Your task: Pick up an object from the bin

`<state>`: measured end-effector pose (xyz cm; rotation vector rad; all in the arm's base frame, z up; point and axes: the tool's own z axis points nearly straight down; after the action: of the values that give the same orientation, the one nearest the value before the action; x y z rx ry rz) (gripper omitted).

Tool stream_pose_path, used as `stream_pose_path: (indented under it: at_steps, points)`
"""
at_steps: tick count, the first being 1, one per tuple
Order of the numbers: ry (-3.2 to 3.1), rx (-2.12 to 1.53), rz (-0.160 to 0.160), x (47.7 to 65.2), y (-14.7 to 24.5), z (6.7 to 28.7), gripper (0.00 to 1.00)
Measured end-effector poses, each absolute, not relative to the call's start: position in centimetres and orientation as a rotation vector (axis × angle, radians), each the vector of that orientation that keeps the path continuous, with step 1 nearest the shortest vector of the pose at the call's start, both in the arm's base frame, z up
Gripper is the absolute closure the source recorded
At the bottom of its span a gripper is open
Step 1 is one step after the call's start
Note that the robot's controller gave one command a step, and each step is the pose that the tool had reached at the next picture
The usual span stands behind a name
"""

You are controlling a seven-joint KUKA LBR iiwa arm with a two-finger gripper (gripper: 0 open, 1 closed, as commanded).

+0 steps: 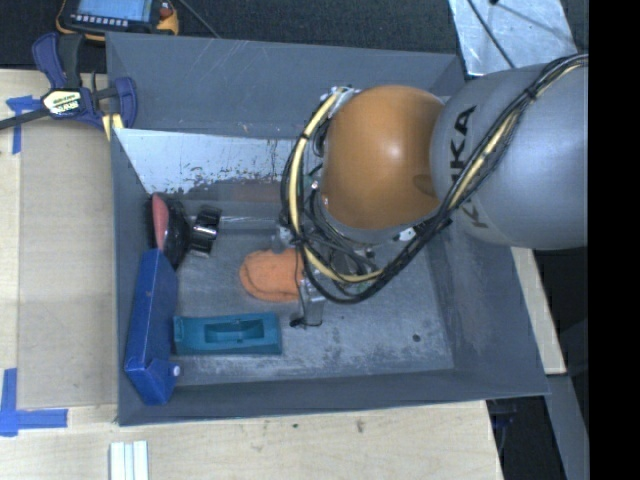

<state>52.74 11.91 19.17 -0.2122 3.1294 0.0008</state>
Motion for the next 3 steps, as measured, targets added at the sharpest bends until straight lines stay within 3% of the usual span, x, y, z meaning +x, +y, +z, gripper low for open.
stream_pose_path:
  at_steps: [1,2,3]
  points:
    - [3.138,-0.108,0.001,54.5,13.4,15.7,0.0]
    - [3.129,-0.252,0.001,54.4,12.1,12.6,0.0]
    - [3.13,-0.267,-0.001,54.5,11.7,12.0,0.0]
